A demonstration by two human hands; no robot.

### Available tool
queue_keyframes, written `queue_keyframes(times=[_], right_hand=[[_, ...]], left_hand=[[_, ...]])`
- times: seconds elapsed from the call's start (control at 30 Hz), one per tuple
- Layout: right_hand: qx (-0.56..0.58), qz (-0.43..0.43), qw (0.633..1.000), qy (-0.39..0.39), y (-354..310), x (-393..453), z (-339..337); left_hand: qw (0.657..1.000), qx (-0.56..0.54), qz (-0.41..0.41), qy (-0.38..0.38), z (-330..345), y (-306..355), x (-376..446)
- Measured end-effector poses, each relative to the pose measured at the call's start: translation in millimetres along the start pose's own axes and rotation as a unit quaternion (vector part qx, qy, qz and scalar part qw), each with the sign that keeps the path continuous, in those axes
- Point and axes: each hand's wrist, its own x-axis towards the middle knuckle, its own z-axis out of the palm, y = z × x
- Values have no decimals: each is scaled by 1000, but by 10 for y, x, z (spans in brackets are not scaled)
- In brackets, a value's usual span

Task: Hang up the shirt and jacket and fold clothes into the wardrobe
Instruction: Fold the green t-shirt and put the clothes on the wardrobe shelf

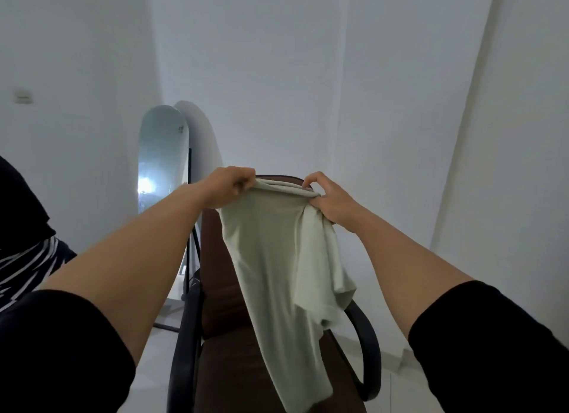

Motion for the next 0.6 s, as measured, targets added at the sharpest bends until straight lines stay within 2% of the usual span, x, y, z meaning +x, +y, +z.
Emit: queue_keyframes(times=[0.17,0.27,0.33,0.43,0.6], right_hand=[[42,-11,996,-72,-174,-24,39],[13,28,993,-116,-300,-41,54],[-110,6,985,-135,-333,-54,48],[-359,-71,920,-140,-299,-80,21],[-412,-75,905,-72,-245,-138,37]], left_hand=[[996,85,-9,6,-61,-137,40],[994,109,0,9,-38,-174,74],[991,129,19,7,-23,-185,85],[989,140,42,-11,3,-193,66],[985,142,94,-37,-68,-140,-35]])
